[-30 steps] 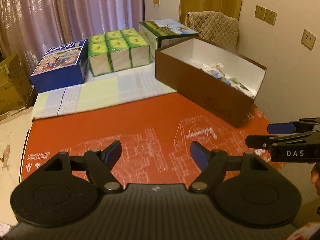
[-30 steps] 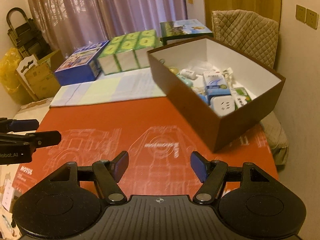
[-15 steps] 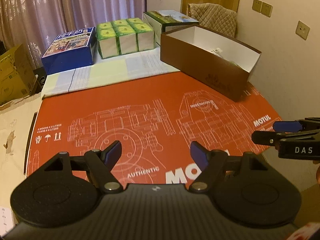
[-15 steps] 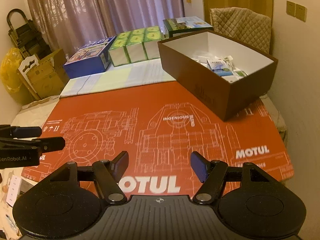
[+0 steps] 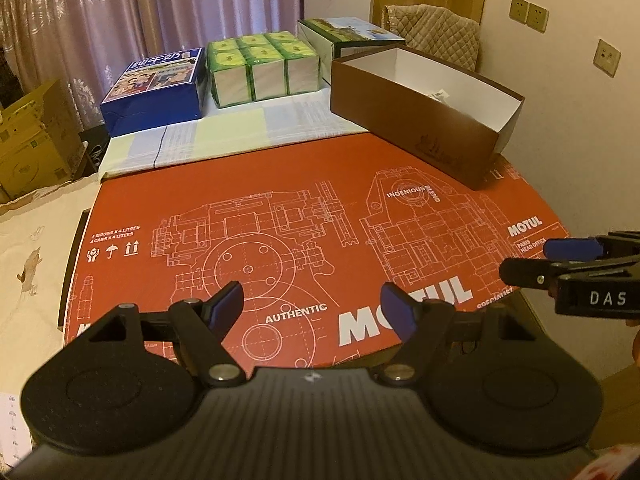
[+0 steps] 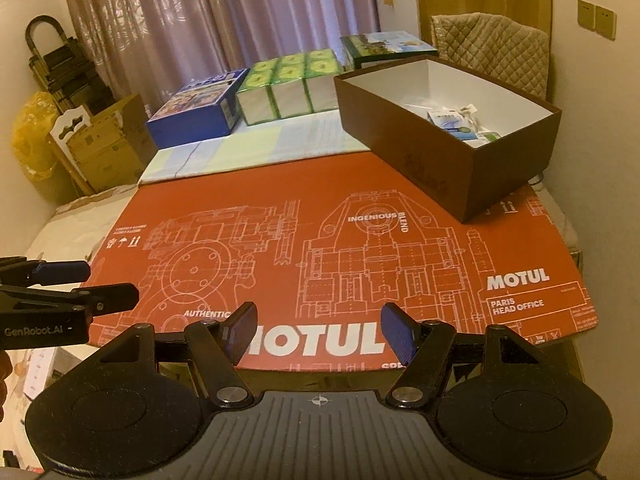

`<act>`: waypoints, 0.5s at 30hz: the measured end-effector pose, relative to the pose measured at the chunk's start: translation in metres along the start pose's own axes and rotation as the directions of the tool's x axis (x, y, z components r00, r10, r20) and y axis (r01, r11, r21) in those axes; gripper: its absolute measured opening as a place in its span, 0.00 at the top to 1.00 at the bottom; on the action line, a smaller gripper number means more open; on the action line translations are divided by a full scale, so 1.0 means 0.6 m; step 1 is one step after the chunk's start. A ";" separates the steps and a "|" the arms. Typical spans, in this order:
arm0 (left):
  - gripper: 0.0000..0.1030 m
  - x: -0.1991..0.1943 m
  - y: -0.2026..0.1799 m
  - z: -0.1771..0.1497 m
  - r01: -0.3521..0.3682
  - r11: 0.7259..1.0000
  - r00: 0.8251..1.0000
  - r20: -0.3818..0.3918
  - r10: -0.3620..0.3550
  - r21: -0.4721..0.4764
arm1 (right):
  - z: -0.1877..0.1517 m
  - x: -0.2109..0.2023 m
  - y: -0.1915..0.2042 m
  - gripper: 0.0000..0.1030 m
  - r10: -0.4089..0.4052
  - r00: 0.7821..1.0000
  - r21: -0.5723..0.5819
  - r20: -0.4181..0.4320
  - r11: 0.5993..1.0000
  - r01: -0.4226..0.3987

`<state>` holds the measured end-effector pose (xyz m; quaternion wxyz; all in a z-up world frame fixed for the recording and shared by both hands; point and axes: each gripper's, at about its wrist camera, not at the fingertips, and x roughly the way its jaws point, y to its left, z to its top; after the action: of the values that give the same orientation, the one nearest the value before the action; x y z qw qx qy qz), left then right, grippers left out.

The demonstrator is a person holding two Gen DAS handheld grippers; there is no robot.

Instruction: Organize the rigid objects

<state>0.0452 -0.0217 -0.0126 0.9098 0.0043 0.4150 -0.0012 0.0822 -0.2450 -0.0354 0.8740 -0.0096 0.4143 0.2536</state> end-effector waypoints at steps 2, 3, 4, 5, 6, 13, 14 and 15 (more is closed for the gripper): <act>0.30 -0.003 -0.002 -0.001 -0.001 1.000 1.000 0.004 0.001 0.003 | -0.001 0.000 0.004 0.37 0.003 1.000 -0.007 0.002 1.000 -0.003; 0.30 -0.004 -0.003 -0.002 -0.001 1.000 1.000 0.006 0.001 0.003 | -0.001 0.000 0.005 0.37 0.003 1.000 -0.009 0.003 1.000 -0.003; 0.30 -0.006 -0.005 -0.003 0.002 1.000 1.000 0.007 -0.002 0.005 | -0.002 0.001 0.005 0.37 0.003 1.000 -0.009 0.002 1.000 -0.003; 0.30 -0.007 -0.006 -0.003 0.004 1.000 1.000 0.008 -0.004 0.005 | -0.002 0.001 0.005 0.37 0.005 1.000 -0.008 0.002 1.000 -0.005; 0.30 -0.008 -0.007 -0.004 0.006 1.000 1.000 0.009 -0.006 0.004 | -0.002 0.000 0.006 0.36 0.006 1.000 -0.007 0.002 1.000 -0.006; 0.30 -0.012 -0.005 -0.007 0.004 1.000 1.000 0.009 -0.004 -0.006 | -0.002 0.002 0.016 0.37 0.021 1.000 -0.018 0.003 1.000 -0.021; 0.30 -0.012 -0.004 -0.007 0.002 1.000 1.000 0.010 -0.002 -0.007 | -0.002 0.003 0.018 0.37 0.023 1.000 -0.020 0.002 1.000 -0.023; 0.30 -0.013 -0.002 -0.008 0.001 1.000 1.000 0.010 -0.001 -0.010 | -0.002 0.003 0.019 0.37 0.026 1.000 -0.023 0.001 0.999 -0.026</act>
<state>0.0367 -0.0230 -0.0098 0.9119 -0.0003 0.4103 0.0002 0.0772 -0.2343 -0.0355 0.8708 -0.0140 0.4109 0.2696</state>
